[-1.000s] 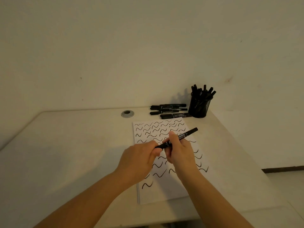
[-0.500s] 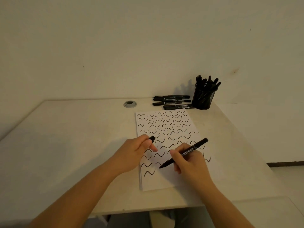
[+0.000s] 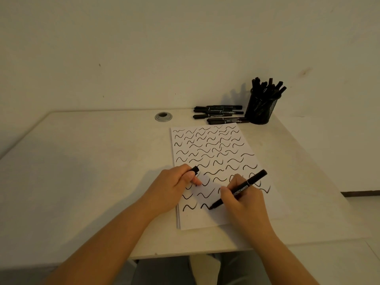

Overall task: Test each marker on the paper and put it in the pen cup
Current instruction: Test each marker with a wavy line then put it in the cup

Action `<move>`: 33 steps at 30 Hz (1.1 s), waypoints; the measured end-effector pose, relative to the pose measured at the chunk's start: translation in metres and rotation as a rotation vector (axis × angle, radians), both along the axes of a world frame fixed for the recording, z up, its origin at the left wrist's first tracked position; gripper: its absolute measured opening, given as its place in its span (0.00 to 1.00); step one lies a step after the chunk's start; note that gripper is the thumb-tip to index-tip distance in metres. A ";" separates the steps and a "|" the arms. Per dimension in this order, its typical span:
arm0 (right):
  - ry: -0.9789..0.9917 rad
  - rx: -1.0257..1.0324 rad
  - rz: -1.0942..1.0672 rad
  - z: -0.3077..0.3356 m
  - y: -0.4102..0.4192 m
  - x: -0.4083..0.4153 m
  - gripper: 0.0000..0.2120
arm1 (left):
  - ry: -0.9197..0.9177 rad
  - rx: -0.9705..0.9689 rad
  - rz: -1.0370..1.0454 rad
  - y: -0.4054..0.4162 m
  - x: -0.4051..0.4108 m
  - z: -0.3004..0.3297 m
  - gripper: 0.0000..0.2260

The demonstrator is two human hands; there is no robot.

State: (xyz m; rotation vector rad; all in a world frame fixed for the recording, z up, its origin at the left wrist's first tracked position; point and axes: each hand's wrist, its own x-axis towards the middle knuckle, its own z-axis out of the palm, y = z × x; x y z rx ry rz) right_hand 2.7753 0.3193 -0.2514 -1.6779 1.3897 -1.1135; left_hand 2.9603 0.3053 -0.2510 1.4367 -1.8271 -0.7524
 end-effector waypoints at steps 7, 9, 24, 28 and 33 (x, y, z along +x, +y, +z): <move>-0.167 -0.085 -0.071 0.012 -0.014 -0.016 0.05 | 0.010 -0.014 -0.006 0.001 -0.001 0.001 0.11; -0.237 -0.079 -0.044 0.018 -0.020 -0.013 0.05 | 0.019 -0.027 0.020 0.001 0.000 0.001 0.10; -0.756 0.189 0.060 0.014 -0.056 0.012 0.15 | 0.010 -0.117 0.046 -0.001 0.004 -0.002 0.05; -0.736 0.182 0.096 0.014 -0.055 0.013 0.12 | -0.019 -0.125 0.030 -0.002 0.005 -0.006 0.08; -0.624 0.155 0.112 0.015 -0.051 0.014 0.19 | -0.050 -0.108 0.033 -0.002 0.005 -0.006 0.05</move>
